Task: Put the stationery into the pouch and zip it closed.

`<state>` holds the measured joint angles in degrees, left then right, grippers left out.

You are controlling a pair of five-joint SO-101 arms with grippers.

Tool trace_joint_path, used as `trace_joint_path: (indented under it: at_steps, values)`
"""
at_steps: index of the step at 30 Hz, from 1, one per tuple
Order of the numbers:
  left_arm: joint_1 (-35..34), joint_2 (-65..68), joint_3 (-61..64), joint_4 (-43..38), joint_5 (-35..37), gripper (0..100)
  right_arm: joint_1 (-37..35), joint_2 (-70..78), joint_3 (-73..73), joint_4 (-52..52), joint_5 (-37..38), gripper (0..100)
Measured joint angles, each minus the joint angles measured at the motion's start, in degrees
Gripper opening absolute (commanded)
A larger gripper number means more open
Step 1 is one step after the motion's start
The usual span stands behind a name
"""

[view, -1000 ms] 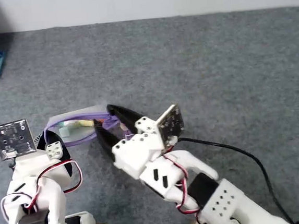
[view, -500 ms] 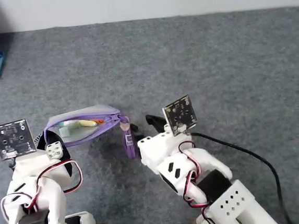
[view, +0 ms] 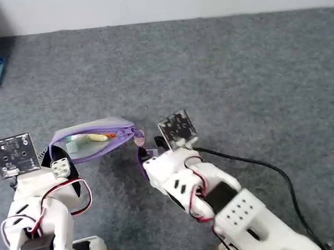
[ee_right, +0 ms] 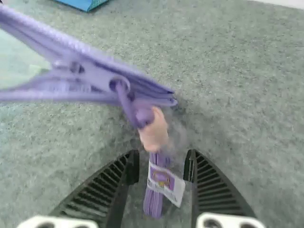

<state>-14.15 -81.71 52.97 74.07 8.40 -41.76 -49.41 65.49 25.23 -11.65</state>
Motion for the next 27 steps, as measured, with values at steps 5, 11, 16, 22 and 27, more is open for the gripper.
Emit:
trace_joint_path:
  at_steps: [5,11,16,22,27]
  values:
    - [0.0,0.0,0.0,0.0,0.0,1,0.0,7.4,-2.4,-5.1,0.0,15.5]
    - [0.0,0.0,0.0,0.0,0.0,1,0.0,9.1,-2.5,-7.6,0.0,15.4]
    - [0.0,0.0,0.0,0.0,0.0,1,0.0,9.1,-2.5,-8.2,0.0,15.4]
    - [0.0,0.0,0.0,0.0,0.0,1,0.5,9.1,-2.5,-8.2,0.2,15.4]
    - [0.0,0.0,0.0,0.0,0.0,1,1.1,9.1,-2.5,-8.2,0.2,15.4]
